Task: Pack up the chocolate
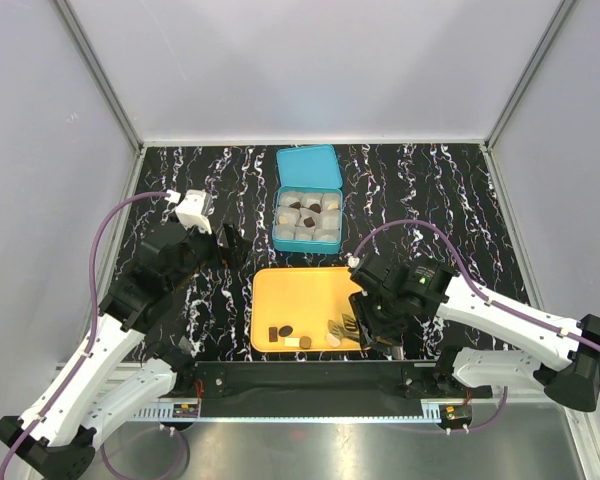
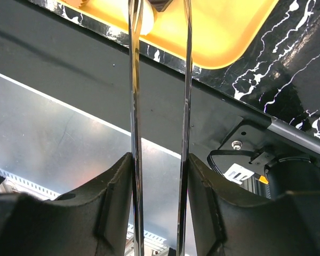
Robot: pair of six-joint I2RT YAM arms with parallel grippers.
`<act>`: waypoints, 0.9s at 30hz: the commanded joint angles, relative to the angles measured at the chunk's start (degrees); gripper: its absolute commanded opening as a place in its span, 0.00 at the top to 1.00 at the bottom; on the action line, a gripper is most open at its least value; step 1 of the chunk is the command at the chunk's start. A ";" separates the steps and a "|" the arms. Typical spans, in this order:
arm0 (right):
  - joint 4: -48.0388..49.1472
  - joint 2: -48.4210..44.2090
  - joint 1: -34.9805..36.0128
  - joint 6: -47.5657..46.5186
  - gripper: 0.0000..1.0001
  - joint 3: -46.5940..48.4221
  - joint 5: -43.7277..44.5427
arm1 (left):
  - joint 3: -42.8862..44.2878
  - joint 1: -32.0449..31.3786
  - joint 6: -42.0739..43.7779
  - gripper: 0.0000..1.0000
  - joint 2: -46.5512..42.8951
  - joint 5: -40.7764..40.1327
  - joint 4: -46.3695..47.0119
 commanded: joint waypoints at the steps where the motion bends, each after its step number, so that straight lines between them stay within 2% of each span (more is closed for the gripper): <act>1: -1.14 -0.66 0.63 0.75 0.51 0.25 1.80 | -0.45 0.25 0.51 0.01 -0.36 0.21 2.55; 17: -0.43 0.22 0.63 -0.22 0.55 1.13 3.82 | -0.54 0.25 0.51 0.01 -0.28 0.12 2.56; 27: 0.44 3.38 0.63 -2.85 0.57 7.89 6.28 | -0.45 0.16 0.60 0.01 -0.54 0.12 2.47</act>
